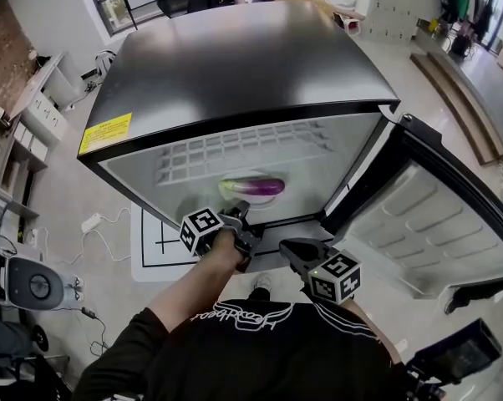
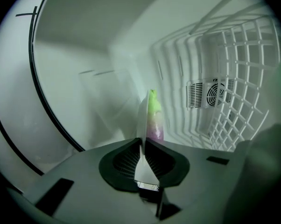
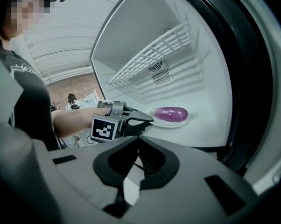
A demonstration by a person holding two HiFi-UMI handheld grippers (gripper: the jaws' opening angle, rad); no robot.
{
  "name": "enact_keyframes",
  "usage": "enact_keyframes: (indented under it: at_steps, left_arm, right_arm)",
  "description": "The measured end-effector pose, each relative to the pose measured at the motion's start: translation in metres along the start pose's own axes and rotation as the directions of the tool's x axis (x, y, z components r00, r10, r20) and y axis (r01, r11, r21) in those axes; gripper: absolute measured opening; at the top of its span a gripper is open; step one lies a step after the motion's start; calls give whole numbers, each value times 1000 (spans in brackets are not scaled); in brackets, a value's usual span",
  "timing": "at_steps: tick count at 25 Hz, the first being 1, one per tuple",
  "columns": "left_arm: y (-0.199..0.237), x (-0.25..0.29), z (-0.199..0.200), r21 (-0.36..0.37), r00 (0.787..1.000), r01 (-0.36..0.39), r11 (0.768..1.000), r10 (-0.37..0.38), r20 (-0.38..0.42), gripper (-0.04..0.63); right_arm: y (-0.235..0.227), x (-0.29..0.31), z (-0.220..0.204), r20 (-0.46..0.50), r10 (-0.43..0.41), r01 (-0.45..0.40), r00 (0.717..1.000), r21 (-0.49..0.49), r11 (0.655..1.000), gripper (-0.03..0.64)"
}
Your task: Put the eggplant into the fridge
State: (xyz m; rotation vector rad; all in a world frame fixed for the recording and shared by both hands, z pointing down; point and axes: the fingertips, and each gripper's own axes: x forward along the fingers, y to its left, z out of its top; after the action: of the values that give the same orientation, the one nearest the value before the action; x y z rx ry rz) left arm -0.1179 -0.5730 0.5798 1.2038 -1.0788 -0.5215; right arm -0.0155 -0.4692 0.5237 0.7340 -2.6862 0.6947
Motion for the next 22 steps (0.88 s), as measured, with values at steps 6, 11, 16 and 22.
enact_keyframes:
  at_steps: [6, 11, 16, 22]
  left_arm:
    - [-3, 6, 11, 23, 1000, -13, 1000, 13, 14, 26]
    - [0, 9, 17, 45, 999, -43, 998, 42, 18, 26]
    - [3, 12, 17, 68, 998, -68, 995, 69, -6, 75]
    - [7, 11, 15, 120, 989, -133, 984, 140, -50, 143]
  right_arm:
    - [-3, 6, 3, -15, -6, 7, 1000, 7, 1000, 8]
    - [-6, 8, 5, -19, -9, 10, 1000, 8, 1000, 8]
    - [-7, 9, 8, -20, -12, 12, 1000, 10, 1000, 8]
    - [-6, 12, 12, -22, -6, 6, 1000, 7, 1000, 8]
